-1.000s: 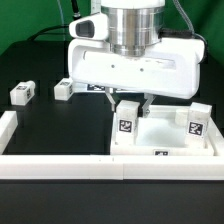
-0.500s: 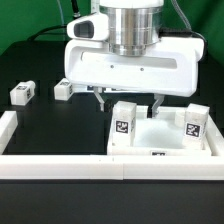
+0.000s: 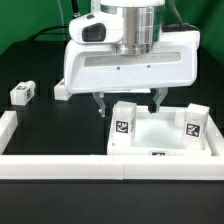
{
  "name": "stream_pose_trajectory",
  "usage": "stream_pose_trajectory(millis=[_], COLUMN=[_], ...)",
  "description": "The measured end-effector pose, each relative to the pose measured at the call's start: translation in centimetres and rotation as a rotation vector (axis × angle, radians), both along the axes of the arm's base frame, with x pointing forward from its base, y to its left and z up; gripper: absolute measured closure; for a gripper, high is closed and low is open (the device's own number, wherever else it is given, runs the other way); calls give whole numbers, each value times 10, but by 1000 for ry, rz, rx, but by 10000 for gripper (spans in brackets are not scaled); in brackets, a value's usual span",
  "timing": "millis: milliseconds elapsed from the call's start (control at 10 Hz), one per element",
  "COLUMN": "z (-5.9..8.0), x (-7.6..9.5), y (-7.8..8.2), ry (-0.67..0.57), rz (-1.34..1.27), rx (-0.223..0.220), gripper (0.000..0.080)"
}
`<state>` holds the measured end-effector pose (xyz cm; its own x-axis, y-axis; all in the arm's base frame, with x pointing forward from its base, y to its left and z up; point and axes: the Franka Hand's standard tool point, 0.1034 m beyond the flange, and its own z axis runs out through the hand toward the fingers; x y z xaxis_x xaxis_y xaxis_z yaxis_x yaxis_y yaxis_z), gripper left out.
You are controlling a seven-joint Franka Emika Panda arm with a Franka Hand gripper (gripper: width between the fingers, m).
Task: Assemble square table
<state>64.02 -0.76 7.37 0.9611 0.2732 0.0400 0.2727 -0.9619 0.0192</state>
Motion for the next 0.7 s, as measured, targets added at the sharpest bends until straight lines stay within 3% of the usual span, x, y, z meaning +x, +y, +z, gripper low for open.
stream_pose_trajectory(millis=[700], z=[0], x=[1], y=[-3], ry=[6], rz=[417], rx=[-34], gripper=[151])
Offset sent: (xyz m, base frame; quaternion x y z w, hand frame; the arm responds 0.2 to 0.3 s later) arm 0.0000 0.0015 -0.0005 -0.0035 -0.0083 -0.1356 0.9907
